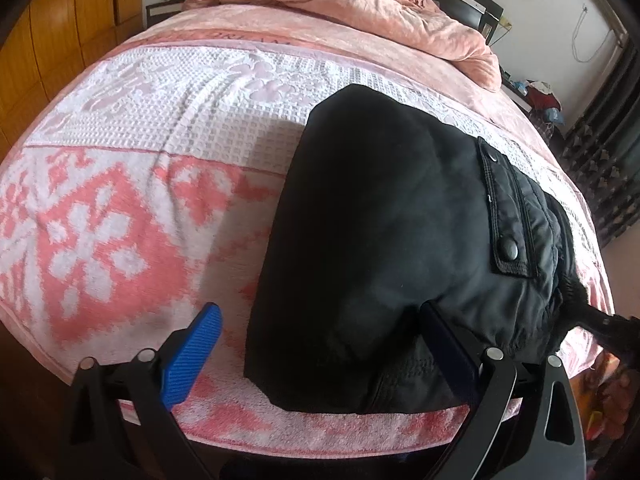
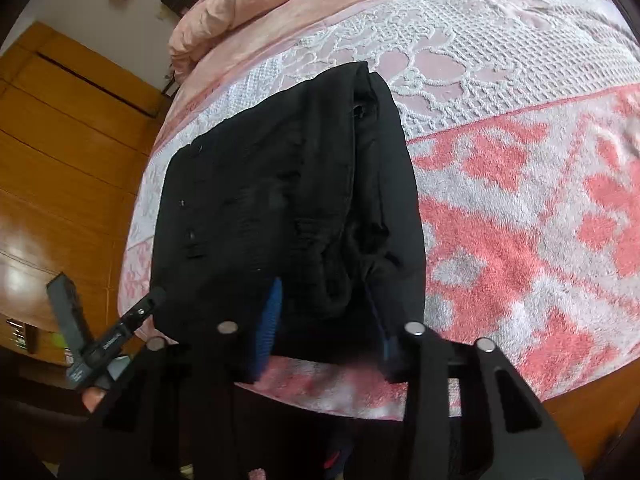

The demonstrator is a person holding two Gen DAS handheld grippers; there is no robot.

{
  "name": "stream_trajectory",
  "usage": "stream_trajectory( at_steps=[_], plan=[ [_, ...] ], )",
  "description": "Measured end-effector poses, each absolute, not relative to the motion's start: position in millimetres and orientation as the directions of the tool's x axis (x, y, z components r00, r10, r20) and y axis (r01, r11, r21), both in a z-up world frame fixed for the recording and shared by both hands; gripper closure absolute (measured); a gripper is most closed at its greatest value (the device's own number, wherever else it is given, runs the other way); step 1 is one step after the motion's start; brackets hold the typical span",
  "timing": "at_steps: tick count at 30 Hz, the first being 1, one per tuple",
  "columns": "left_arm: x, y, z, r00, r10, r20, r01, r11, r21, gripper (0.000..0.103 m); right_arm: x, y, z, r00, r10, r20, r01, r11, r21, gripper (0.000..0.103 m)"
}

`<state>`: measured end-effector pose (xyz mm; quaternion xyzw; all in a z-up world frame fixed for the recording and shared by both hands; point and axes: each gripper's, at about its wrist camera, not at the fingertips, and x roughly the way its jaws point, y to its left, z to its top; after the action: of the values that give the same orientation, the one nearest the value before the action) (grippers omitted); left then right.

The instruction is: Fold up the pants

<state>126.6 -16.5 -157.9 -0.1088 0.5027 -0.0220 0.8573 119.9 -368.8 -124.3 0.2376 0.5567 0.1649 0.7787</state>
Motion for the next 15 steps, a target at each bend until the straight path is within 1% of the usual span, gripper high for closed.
stream_trajectory(
  at_steps=[1, 2, 4, 7, 11, 15],
  plan=[
    [127.2, -17.1, -158.6, 0.492, -0.146, -0.858, -0.072, 0.976, -0.207, 0.004, 117.2, -369.8, -119.8, 0.335, 0.528, -0.781, -0.002, 0.829, 0.559, 0.075],
    [127.5, -17.8, -158.7, 0.492, -0.145, -0.858, -0.071, 0.976, -0.206, 0.004, 114.1, -371.7, -113.1, 0.346, 0.542, -0.766, -0.015, 0.819, 0.573, 0.087],
    [127.9, -19.1, -158.2, 0.494, -0.142, -0.858, -0.069, 0.977, -0.201, 0.004, 109.9, -375.9, -100.4, 0.363, 0.570, -0.737, -0.030, 0.798, 0.602, 0.087],
    [128.4, -21.4, -157.9, 0.495, -0.134, -0.859, -0.059, 0.981, -0.187, 0.004, 107.9, -379.0, -94.4, 0.369, 0.578, -0.728, -0.038, 0.792, 0.609, 0.087],
    [128.5, -25.4, -157.9, 0.495, -0.114, -0.862, -0.041, 0.987, -0.155, 0.004, 106.4, -378.1, -112.7, 0.334, 0.517, -0.788, -0.016, 0.839, 0.544, 0.087],
    [130.4, -28.4, -158.3, 0.489, -0.105, -0.866, -0.034, 0.990, -0.140, 0.004, 103.8, -379.6, -128.2, 0.324, 0.506, -0.799, 0.000, 0.845, 0.535, 0.087]
  ],
)
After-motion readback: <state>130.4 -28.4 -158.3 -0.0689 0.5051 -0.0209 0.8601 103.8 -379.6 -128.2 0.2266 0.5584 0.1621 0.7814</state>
